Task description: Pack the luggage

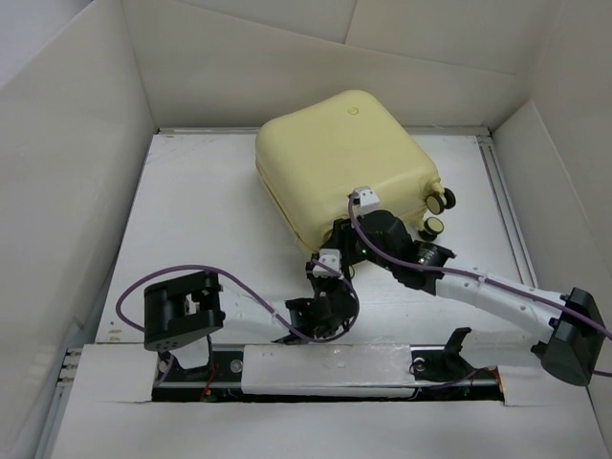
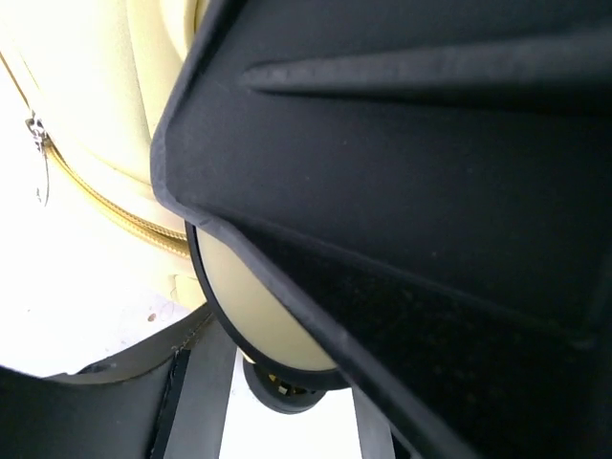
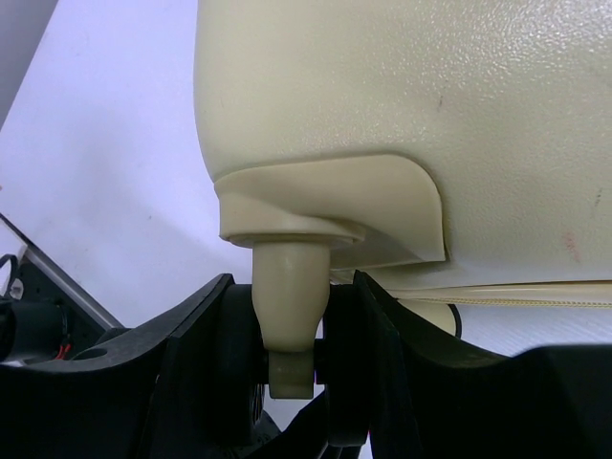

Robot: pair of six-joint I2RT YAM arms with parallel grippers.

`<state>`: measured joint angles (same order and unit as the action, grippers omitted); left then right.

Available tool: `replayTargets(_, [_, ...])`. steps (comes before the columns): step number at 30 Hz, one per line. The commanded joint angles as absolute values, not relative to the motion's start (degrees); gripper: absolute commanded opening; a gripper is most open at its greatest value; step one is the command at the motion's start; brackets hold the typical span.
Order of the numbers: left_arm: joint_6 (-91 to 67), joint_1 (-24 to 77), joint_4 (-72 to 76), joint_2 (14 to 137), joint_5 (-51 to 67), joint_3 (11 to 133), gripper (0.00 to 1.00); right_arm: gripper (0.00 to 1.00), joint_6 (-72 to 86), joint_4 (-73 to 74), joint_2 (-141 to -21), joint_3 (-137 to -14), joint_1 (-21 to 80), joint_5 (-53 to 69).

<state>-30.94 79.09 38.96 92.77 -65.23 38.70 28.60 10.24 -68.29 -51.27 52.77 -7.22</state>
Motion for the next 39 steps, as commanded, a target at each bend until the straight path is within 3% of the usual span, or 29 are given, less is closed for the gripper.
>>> replayTargets(1, [-32.2,72.1,36.6,93.6,-65.1,40.0,0.41,0.0,27.2,-0.4,-61.2,-52.7,56.5,3.2])
replayTargets(3, [-30.7,72.1,37.4,93.6,-66.5,40.0,0.35,0.0,27.7,-0.4,-61.2,-52.2,56.5,3.2])
replayTargets(4, [-30.0,71.4,37.4,93.6,-67.1,40.7,0.19,0.0,27.7,-0.4,-61.2,-51.6,56.5,3.2])
replayTargets(6, [-30.0,70.0,34.3,93.6,-67.6,41.7,0.03,0.0,27.7,-0.4,-60.6,-51.0,56.5,2.5])
replayTargets(7, [-30.5,69.4,33.4,94.1,-67.6,41.7,0.0,0.0,27.7,0.2,-59.8,-50.5,56.5,1.7])
replayTargets(25, [-42.3,66.2,31.0,84.6,-65.2,28.7,0.0,0.0,27.7,4.8,-56.7,-48.7,55.5,-3.8])
replayTargets(31, [-46.4,71.7,28.3,75.5,-59.7,25.3,0.0,0.01,27.2,5.6,-57.8,-48.7,55.5,-3.8])
replayTargets(33, [-46.4,72.2,26.4,69.1,-56.8,24.6,0.06,0.17,27.2,6.2,-56.1,-48.7,55.5,-6.3])
replayTargets(34, [-46.4,72.2,25.0,66.6,-53.4,23.8,0.21,0.17,27.2,7.0,-54.9,-47.8,55.5,-7.9])
replayTargets(35, [-45.6,72.2,25.0,63.9,-51.0,23.3,0.29,0.11,27.2,7.6,-53.8,-46.8,55.5,-11.4])
replayTargets(36, [-45.6,70.2,23.9,59.2,-47.9,23.3,0.33,0.04,27.2,10.0,-51.1,-46.8,55.5,-13.3])
replayTargets(39, [-45.1,67.9,19.4,53.0,-38.0,24.4,0.42,0.04,26.6,15.8,-47.6,-46.8,53.3,-20.3])
